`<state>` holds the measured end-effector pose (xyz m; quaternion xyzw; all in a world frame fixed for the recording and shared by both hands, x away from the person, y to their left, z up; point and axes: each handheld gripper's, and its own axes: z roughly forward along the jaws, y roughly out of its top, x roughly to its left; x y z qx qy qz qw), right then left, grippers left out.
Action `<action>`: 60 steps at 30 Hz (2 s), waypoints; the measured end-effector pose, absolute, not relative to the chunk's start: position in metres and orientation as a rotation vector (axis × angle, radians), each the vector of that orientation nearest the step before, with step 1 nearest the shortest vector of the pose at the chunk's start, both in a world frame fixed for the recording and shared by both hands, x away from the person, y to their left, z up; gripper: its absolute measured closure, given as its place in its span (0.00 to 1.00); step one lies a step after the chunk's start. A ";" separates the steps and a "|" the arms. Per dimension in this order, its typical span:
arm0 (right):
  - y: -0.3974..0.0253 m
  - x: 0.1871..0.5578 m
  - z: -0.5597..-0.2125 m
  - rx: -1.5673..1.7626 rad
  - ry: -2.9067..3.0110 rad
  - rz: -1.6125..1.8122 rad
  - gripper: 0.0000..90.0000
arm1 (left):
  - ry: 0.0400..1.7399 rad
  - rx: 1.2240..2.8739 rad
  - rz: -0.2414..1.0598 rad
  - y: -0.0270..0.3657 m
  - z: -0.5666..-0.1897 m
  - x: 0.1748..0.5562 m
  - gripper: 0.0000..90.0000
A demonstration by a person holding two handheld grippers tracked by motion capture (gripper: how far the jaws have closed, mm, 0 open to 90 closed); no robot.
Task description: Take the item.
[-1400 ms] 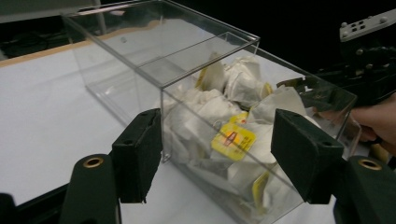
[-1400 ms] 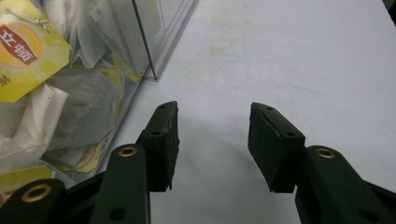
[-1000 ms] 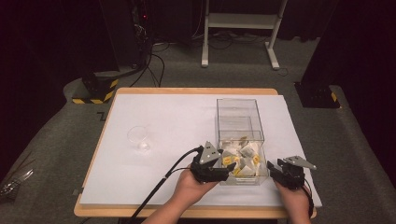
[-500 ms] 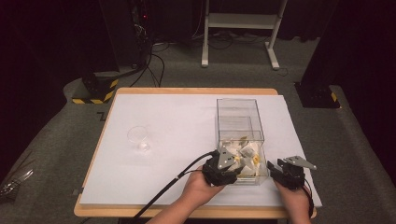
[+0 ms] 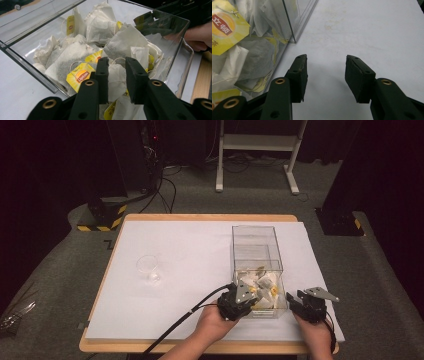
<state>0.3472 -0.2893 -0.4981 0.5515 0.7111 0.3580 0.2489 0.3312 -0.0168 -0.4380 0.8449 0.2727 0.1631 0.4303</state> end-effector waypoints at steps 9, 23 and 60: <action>-0.290 0.347 -0.498 1.503 1.937 0.979 0.59 | 0.716 2.079 0.406 -0.012 -0.440 0.333 0.99; -0.290 0.347 -0.498 1.502 1.935 0.978 0.59 | 0.741 1.933 0.444 0.008 -0.432 0.334 1.00; -0.288 0.347 -0.499 1.497 1.937 0.965 0.59 | 0.716 1.619 0.479 0.053 -0.381 0.324 1.00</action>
